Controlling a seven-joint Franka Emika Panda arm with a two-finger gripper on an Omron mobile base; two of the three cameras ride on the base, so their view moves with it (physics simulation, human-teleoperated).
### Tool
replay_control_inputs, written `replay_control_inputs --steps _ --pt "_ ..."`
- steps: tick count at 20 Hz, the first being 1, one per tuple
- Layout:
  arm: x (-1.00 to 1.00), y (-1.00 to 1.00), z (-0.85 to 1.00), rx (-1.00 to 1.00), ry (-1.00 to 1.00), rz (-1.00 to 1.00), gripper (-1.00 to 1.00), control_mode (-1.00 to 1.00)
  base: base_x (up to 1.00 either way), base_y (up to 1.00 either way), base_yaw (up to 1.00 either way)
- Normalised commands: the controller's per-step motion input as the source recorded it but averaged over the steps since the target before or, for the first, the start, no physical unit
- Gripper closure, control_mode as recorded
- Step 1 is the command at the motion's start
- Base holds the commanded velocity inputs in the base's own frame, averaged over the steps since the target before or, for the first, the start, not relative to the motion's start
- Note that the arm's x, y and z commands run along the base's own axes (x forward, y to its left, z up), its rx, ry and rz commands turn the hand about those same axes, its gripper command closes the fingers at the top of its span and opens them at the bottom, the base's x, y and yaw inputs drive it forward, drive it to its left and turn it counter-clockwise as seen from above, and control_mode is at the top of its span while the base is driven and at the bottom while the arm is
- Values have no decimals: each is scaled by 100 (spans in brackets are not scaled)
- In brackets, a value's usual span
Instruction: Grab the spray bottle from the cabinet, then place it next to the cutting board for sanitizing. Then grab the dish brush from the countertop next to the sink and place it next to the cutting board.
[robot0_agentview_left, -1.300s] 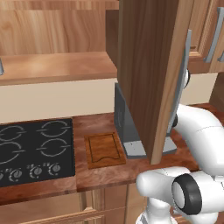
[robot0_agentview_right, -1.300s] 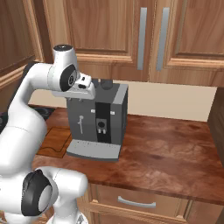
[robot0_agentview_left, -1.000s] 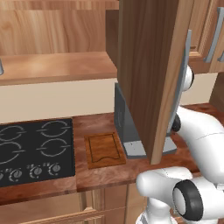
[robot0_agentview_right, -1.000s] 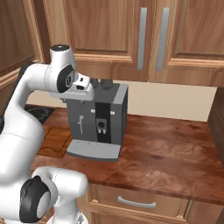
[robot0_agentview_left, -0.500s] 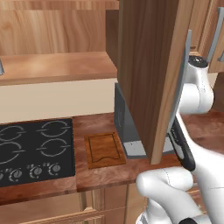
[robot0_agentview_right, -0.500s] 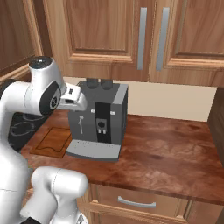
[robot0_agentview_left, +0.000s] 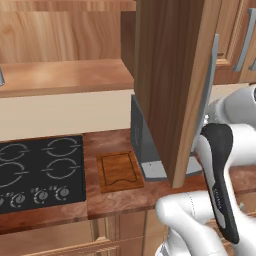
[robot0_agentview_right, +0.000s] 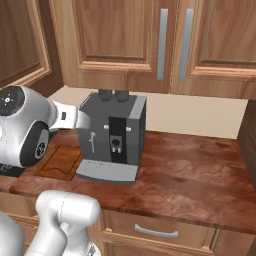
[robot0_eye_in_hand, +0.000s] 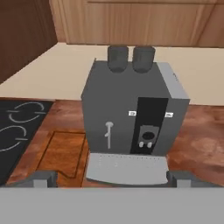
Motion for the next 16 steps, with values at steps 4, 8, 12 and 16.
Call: replay_control_inputs --steps 4,8,12,16 --pt "-53 -2 68 0 -24 0 -100 -100 0 0 0" --pt "-36 0 42 1 -19 0 -100 -100 0 0 0" --pt "-15 0 27 2 -22 0 -100 -100 0 0 0" --pt "-19 1 6 8 -10 0 -100 -100 0 0 0"
